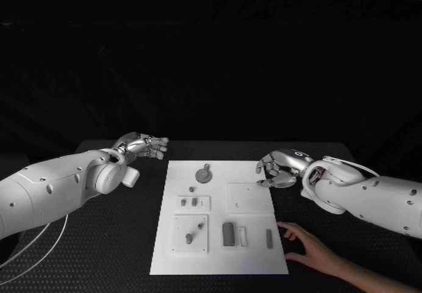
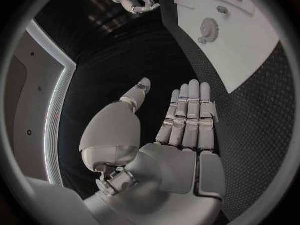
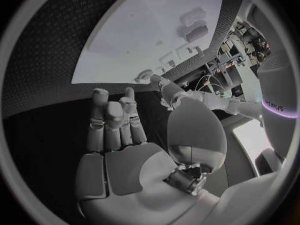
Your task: Assemble the parts on the task board
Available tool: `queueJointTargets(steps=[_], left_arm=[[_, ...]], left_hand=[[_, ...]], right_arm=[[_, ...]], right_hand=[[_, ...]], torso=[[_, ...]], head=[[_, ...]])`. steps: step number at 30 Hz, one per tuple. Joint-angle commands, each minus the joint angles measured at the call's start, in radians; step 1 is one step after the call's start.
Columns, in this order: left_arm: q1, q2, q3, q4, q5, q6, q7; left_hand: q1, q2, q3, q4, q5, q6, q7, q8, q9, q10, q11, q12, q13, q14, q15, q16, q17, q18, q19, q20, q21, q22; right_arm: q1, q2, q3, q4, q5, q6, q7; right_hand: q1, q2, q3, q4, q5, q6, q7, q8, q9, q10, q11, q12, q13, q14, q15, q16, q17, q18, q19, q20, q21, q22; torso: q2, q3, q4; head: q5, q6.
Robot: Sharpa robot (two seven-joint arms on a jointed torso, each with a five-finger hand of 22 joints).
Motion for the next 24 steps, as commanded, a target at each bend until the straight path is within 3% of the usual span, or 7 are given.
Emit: queueJointTargets(steps=[1, 14, 24], left_arm=[[0.001, 0.001, 0.001, 0.002, 0.0, 0.004, 0.014], [0.001, 0.0, 0.001, 0.002, 0.0, 0.004, 0.013], [0.001, -0.002, 0.001, 0.005, 0.0, 0.001, 0.012]], left_hand=[[-0.001, -0.005, -0.004, -0.001, -0.006, -0.006, -0.003, 0.002, -0.001, 0.003, -0.002, 0.005, -0.002, 0.006, 0.001, -0.005, 0.001, 0.005, 0.009, -0.001, -0.007, 0.002], [0.0, -0.005, -0.004, -0.002, -0.006, -0.006, -0.003, 0.002, -0.002, 0.003, -0.002, 0.004, -0.002, 0.006, 0.001, -0.006, 0.002, 0.005, 0.009, -0.001, -0.007, 0.002], [0.0, -0.005, -0.004, -0.002, -0.006, -0.006, -0.003, 0.002, -0.002, 0.003, -0.002, 0.004, -0.002, 0.007, 0.001, -0.006, 0.003, 0.005, 0.009, -0.001, -0.007, 0.002]], right_arm=[[0.0, 0.001, 0.001, 0.001, 0.002, 0.012, 0.009], [0.0, -0.01, 0.0, 0.025, -0.023, 0.035, -0.003], [-0.002, -0.073, -0.006, 0.125, -0.042, 0.097, -0.05]], right_hand=[[0.003, 0.008, -0.006, -0.001, -0.002, -0.022, 0.014, -0.006, -0.001, -0.003, 0.0, 0.005, 0.001, -0.006, -0.001, 0.005, 0.001, 0.008, -0.007, -0.002, -0.001, 0.019], [0.012, 0.009, -0.008, -0.009, -0.002, -0.023, 0.015, -0.005, -0.001, -0.005, 0.0, 0.007, 0.001, -0.009, -0.001, 0.006, 0.001, 0.008, -0.009, -0.002, -0.001, 0.019], [0.016, 0.008, -0.012, -0.015, -0.002, -0.018, 0.014, -0.001, 0.0, -0.008, 0.0, 0.008, 0.001, -0.011, 0.0, 0.006, 0.001, 0.008, -0.012, -0.001, -0.001, 0.019]], torso=[[0.0, -0.0002, -0.0001], [0.0, -0.0001, -0.0001], [0.0, 0.0003, -0.0001]], head=[[0.0, -0.001], [0.0, -0.002], [0.0, -0.002]])
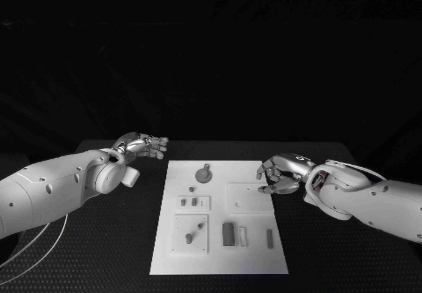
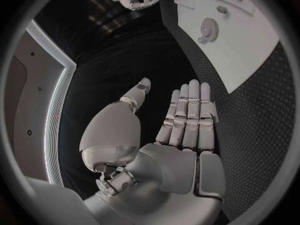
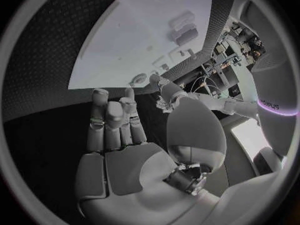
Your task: Assemble the parts on the task board
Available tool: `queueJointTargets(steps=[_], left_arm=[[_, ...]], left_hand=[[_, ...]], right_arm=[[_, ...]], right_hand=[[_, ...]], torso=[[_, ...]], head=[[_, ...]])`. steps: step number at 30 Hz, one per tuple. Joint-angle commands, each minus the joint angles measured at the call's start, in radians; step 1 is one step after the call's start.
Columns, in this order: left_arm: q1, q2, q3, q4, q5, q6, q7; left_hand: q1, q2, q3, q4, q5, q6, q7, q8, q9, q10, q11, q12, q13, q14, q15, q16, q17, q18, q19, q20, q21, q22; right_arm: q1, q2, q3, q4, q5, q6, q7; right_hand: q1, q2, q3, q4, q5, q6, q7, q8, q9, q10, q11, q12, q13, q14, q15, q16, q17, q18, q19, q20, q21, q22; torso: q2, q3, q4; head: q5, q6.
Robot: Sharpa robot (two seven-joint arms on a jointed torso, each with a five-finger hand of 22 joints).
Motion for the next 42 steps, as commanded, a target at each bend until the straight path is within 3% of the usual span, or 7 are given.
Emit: queueJointTargets(steps=[1, 11, 16, 24, 26, 28, 42], left_arm=[[0.001, 0.0, 0.001, 0.004, 0.0, 0.0, 0.012], [0.001, 0.003, 0.0, 0.006, 0.0, 0.002, 0.01], [0.001, 0.005, 0.0, 0.004, 0.0, 0.002, 0.01], [0.001, 0.007, 0.0, 0.003, 0.0, 0.006, 0.008], [0.001, 0.007, 0.0, 0.002, 0.0, 0.005, 0.008], [0.001, 0.007, 0.0, 0.002, 0.0, 0.004, 0.008], [0.001, 0.005, 0.0, 0.005, 0.0, 0.004, 0.007]], left_hand=[[0.0, -0.005, -0.004, -0.002, -0.006, -0.006, -0.003, 0.002, -0.001, 0.003, -0.002, 0.004, -0.001, 0.007, 0.001, -0.006, 0.002, 0.005, 0.009, -0.001, -0.003, 0.002], [0.0, -0.005, -0.004, -0.002, -0.006, -0.006, -0.003, 0.003, -0.001, 0.004, -0.002, 0.005, -0.001, 0.007, 0.001, -0.007, 0.002, 0.005, 0.009, -0.001, -0.003, 0.002], [0.0, -0.004, -0.004, -0.002, -0.006, -0.006, -0.003, 0.003, -0.001, 0.004, -0.002, 0.005, -0.001, 0.007, 0.001, -0.007, 0.003, 0.005, 0.009, -0.001, -0.003, 0.002], [0.0, -0.004, -0.004, -0.002, -0.006, -0.005, -0.003, 0.003, -0.001, 0.004, -0.002, 0.005, -0.001, 0.007, 0.001, -0.007, 0.003, 0.005, 0.009, -0.001, -0.004, 0.002], [0.0, -0.004, -0.004, -0.002, -0.006, -0.005, -0.003, 0.003, -0.001, 0.004, -0.002, 0.005, -0.001, 0.007, 0.001, -0.007, 0.003, 0.005, 0.009, -0.001, -0.004, 0.002], [-0.001, -0.005, -0.005, -0.002, -0.006, -0.005, -0.003, 0.003, -0.001, 0.004, -0.002, 0.005, -0.001, 0.007, 0.001, -0.007, 0.004, 0.005, 0.009, -0.001, -0.004, 0.002], [-0.002, -0.005, -0.005, -0.002, -0.006, -0.005, -0.003, 0.003, -0.001, 0.004, -0.002, 0.005, -0.001, 0.008, 0.001, -0.008, 0.004, 0.005, 0.01, -0.001, -0.004, 0.002]], right_arm=[[-0.003, -0.019, -0.004, 0.036, -0.021, 0.065, -0.043], [-0.01, -0.09, -0.015, 0.153, 0.039, 0.184, -0.221], [-0.01, -0.111, -0.018, 0.192, 0.053, 0.248, -0.293], [-0.011, -0.126, -0.022, 0.237, 0.074, 0.312, -0.387], [-0.012, -0.128, -0.022, 0.246, 0.112, 0.358, -0.431], [-0.012, -0.13, -0.022, 0.243, 0.197, 0.408, -0.478], [-0.014, -0.113, -0.023, 0.258, 0.377, 0.51, -0.631]], right_hand=[[0.008, 0.001, -0.002, -0.005, -0.002, -0.015, 0.014, -0.001, 0.0, -0.005, 0.0, 0.004, 0.002, -0.004, 0.0, 0.006, 0.001, 0.014, -0.006, 0.001, -0.001, 0.019], [-0.016, 0.01, -0.011, 0.036, -0.001, 0.103, -0.038, 0.091, 0.072, 0.02, -0.05, 0.012, -0.004, 0.012, -0.043, 0.011, -0.004, 0.014, 0.01, -0.006, 0.004, 0.016], [-0.023, 0.017, -0.01, 0.052, -0.001, 0.117, -0.048, 0.108, 0.1, 0.033, -0.06, 0.013, -0.007, 0.022, -0.053, 0.014, -0.006, 0.014, 0.017, -0.012, 0.006, 0.017], [-0.049, 0.035, -0.004, 0.092, -0.001, 0.136, -0.059, 0.113, 0.115, 0.053, -0.07, 0.012, -0.012, 0.038, -0.06, 0.018, -0.009, 0.014, 0.029, -0.02, 0.01, 0.016], [-0.053, 0.04, -0.002, 0.1, 0.0, 0.139, -0.06, 0.112, 0.115, 0.057, -0.071, 0.011, -0.014, 0.04, -0.061, 0.018, -0.01, 0.014, 0.03, -0.022, 0.011, 0.016], [-0.057, 0.059, -0.001, 0.108, -0.001, 0.139, -0.06, 0.106, 0.113, 0.059, -0.072, 0.006, -0.017, 0.041, -0.061, 0.015, -0.013, 0.014, 0.028, -0.024, 0.009, 0.016], [-0.139, 0.122, -0.032, 0.158, 0.0, 0.125, -0.051, 0.07, 0.095, 0.054, -0.062, -0.005, -0.02, 0.034, -0.054, 0.011, -0.017, 0.014, 0.011, -0.021, 0.003, 0.018]], torso=[[0.0, 0.0007, 0.0], [-0.001, 0.0009, -0.0012], [-0.001, -0.0003, -0.0026], [0.0, 0.0004, 0.0007], [0.0, 0.0, -0.0001], [0.0, -0.0006, -0.0008], [0.0, -0.0011, 0.0006]], head=[[0.0, -0.001], [-0.003, -0.004], [-0.006, -0.005], [-0.009, -0.009], [-0.009, -0.011], [-0.01, -0.013], [-0.015, -0.025]])
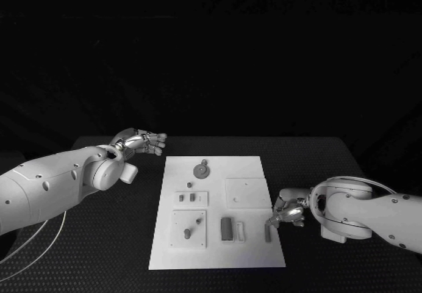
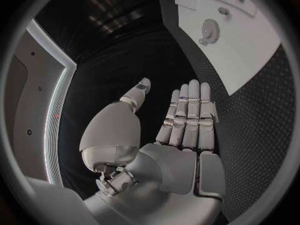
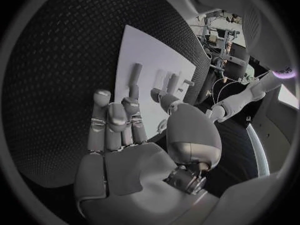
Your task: Assemble the parts on the task board
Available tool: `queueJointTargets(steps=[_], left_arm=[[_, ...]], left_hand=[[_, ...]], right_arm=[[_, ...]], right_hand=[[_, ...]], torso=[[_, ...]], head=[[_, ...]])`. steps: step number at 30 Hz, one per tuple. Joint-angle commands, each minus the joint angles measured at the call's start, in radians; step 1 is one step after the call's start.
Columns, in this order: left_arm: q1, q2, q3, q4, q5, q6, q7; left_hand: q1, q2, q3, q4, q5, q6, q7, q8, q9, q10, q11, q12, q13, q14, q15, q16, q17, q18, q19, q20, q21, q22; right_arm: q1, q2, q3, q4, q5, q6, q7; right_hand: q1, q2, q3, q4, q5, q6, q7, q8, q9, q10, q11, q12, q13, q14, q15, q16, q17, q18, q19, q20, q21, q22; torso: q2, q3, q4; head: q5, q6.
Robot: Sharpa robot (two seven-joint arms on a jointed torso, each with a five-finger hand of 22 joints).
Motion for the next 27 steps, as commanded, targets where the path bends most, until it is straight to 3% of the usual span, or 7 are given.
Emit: queueJointTargets(steps=[1, 10, 15, 27], left_arm=[[0.001, 0.0, 0.001, 0.003, 0.0, 0.004, 0.008], [0.002, -0.002, 0.001, 0.009, 0.0, 0.003, 0.008], [0.002, -0.004, 0.001, 0.014, 0.0, 0.002, 0.008], [0.002, -0.007, 0.001, 0.02, 0.0, 0.002, 0.008]], left_hand=[[-0.002, -0.005, -0.005, -0.002, -0.006, -0.005, -0.003, 0.003, -0.001, 0.004, -0.002, 0.005, -0.002, 0.008, 0.001, -0.004, 0.002, 0.005, 0.01, -0.001, -0.004, 0.001], [-0.002, -0.005, -0.005, -0.001, -0.006, -0.005, -0.004, 0.004, -0.001, 0.004, -0.002, 0.005, -0.002, 0.008, 0.001, -0.005, 0.002, 0.005, 0.01, -0.001, -0.004, 0.001], [-0.003, -0.006, -0.006, -0.001, -0.006, -0.005, -0.004, 0.004, -0.001, 0.004, -0.002, 0.005, -0.002, 0.008, 0.001, -0.005, 0.003, 0.005, 0.01, -0.001, -0.004, 0.001], [-0.004, -0.006, -0.006, 0.0, -0.006, -0.004, -0.004, 0.004, -0.001, 0.004, -0.002, 0.004, -0.002, 0.008, 0.001, -0.006, 0.003, 0.005, 0.01, -0.001, -0.005, 0.001]], right_arm=[[-0.001, 0.004, -0.001, 0.0, 0.092, 0.085, -0.089], [-0.002, 0.035, -0.006, -0.011, 0.102, 0.099, -0.119], [-0.012, 0.052, -0.009, -0.026, 0.069, 0.08, -0.124], [-0.031, 0.073, -0.012, -0.048, 0.013, 0.088, -0.129]], right_hand=[[-0.018, 0.01, -0.009, 0.007, 0.0, -0.006, 0.006, -0.009, -0.003, 0.0, 0.01, -0.004, 0.001, -0.005, 0.0, -0.001, 0.0, 0.013, -0.009, -0.001, -0.001, 0.018], [-0.049, 0.022, -0.016, 0.019, 0.001, -0.002, 0.006, -0.016, -0.008, 0.009, 0.009, 0.004, 0.005, 0.002, 0.002, 0.009, 0.003, 0.013, -0.005, -0.006, 0.006, 0.02], [-0.049, 0.028, -0.014, 0.012, 0.001, -0.013, 0.011, -0.027, -0.016, 0.015, 0.014, 0.01, 0.008, 0.005, 0.004, 0.013, 0.004, 0.013, -0.004, -0.01, 0.01, 0.02], [-0.052, 0.019, -0.016, 0.001, 0.001, -0.018, 0.014, -0.035, -0.022, 0.011, 0.018, 0.009, 0.009, 0.002, 0.007, 0.011, 0.003, 0.013, -0.008, -0.01, 0.01, 0.019]], torso=[[0.0, 0.0, 0.0003], [0.0, -0.0004, 0.0014], [0.0, -0.0005, 0.0018], [0.0, 0.0012, 0.0009]], head=[[0.0, -0.003], [-0.002, -0.006], [-0.003, -0.007], [0.001, -0.011]])
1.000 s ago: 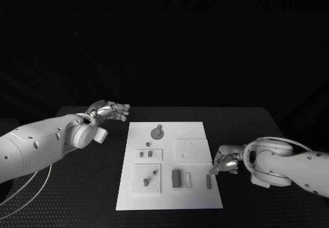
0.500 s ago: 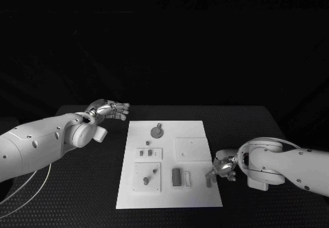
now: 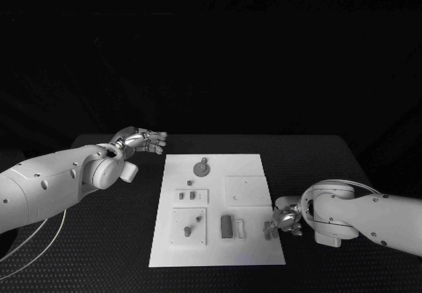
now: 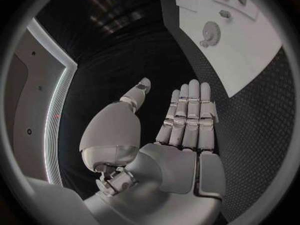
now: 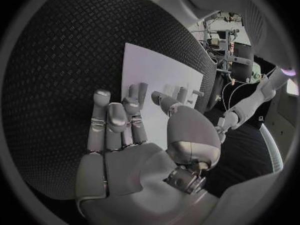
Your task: Assemble the parts on the task board
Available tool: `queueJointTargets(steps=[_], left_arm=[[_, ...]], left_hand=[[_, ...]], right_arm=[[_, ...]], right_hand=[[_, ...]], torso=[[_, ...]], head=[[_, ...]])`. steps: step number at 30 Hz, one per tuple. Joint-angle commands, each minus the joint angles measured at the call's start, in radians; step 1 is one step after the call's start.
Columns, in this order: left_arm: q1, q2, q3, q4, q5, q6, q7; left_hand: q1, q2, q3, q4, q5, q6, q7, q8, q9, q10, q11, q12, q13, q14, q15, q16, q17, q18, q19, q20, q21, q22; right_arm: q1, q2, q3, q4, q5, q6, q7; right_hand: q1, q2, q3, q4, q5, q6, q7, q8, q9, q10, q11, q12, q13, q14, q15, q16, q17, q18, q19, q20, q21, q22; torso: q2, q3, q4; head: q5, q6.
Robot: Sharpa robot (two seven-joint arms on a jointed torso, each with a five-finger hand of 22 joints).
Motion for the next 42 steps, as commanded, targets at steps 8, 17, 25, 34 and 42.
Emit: queueJointTargets(steps=[8, 17, 25, 34, 42], left_arm=[[0.002, 0.0, 0.001, 0.004, 0.0, 0.004, 0.008], [0.002, -0.001, 0.001, 0.005, 0.0, 0.004, 0.008], [0.002, -0.002, 0.001, 0.004, 0.0, 0.005, 0.008], [0.002, -0.004, 0.001, 0.007, 0.0, 0.006, 0.007], [0.002, -0.006, 0.001, 0.008, 0.0, 0.007, 0.005]], left_hand=[[-0.004, -0.006, -0.006, 0.0, -0.006, -0.005, -0.004, 0.004, -0.002, 0.004, -0.002, 0.004, -0.001, 0.008, 0.001, -0.006, 0.002, 0.007, 0.006, 0.003, -0.005, 0.002], [-0.004, -0.006, -0.005, 0.0, -0.006, -0.005, -0.004, 0.004, -0.002, 0.004, -0.002, 0.004, -0.001, 0.008, 0.001, -0.007, 0.003, 0.007, 0.006, 0.003, -0.005, 0.002], [-0.004, -0.006, -0.005, 0.0, -0.006, -0.005, -0.004, 0.004, -0.002, 0.004, -0.002, 0.004, -0.001, 0.008, 0.001, -0.008, 0.003, 0.007, 0.006, 0.003, -0.006, 0.002], [-0.004, -0.006, -0.005, 0.0, -0.006, -0.005, -0.004, 0.004, -0.002, 0.004, -0.002, 0.004, -0.001, 0.008, 0.001, -0.008, 0.004, 0.007, 0.006, 0.003, -0.006, 0.002], [-0.004, -0.006, -0.005, 0.0, -0.006, -0.005, -0.004, 0.004, -0.002, 0.004, -0.002, 0.004, -0.001, 0.008, 0.001, -0.009, 0.004, 0.006, 0.006, 0.003, -0.006, 0.002]], right_arm=[[-0.009, 0.017, -0.001, -0.02, -0.078, -0.001, -0.01], [-0.026, 0.04, -0.003, -0.032, -0.096, -0.007, -0.003], [-0.035, 0.055, -0.003, -0.038, -0.11, -0.006, -0.001], [-0.051, 0.083, -0.003, -0.047, -0.182, 0.009, 0.0], [-0.066, 0.102, -0.003, -0.047, -0.293, -0.014, 0.012]], right_hand=[[0.0, -0.011, 0.001, -0.013, 0.002, -0.004, 0.006, -0.005, -0.003, 0.001, 0.006, 0.003, 0.002, -0.002, 0.006, 0.002, 0.0, 0.014, -0.004, -0.007, 0.003, 0.019], [0.0, -0.012, 0.001, -0.015, 0.002, -0.004, 0.006, -0.005, -0.004, 0.001, 0.006, 0.003, 0.002, -0.002, 0.006, 0.002, 0.0, 0.014, -0.004, -0.007, 0.003, 0.018], [0.007, -0.011, 0.004, -0.029, 0.001, -0.002, 0.006, -0.006, -0.005, 0.001, 0.006, 0.004, 0.003, -0.002, 0.007, 0.003, 0.0, 0.014, -0.004, -0.007, 0.005, 0.018], [0.012, -0.01, 0.003, -0.07, 0.001, -0.019, 0.013, -0.02, -0.015, -0.003, 0.014, 0.001, 0.003, -0.008, 0.011, 0.0, -0.001, 0.014, -0.009, -0.004, 0.002, 0.017], [0.097, 0.014, 0.018, -0.222, 0.001, -0.043, 0.028, -0.039, -0.035, -0.008, 0.028, -0.001, 0.002, -0.017, 0.025, -0.002, -0.002, 0.014, -0.015, 0.004, 0.002, 0.017]], torso=[[0.0, 0.0024, -0.002], [0.0, 0.0024, -0.0018], [0.0, 0.0015, -0.0014], [0.0, 0.0015, -0.0013], [0.0, 0.0012, -0.0015]], head=[[0.004, 0.002], [0.006, -0.002], [0.006, -0.002], [0.006, -0.001], [0.007, -0.001]])
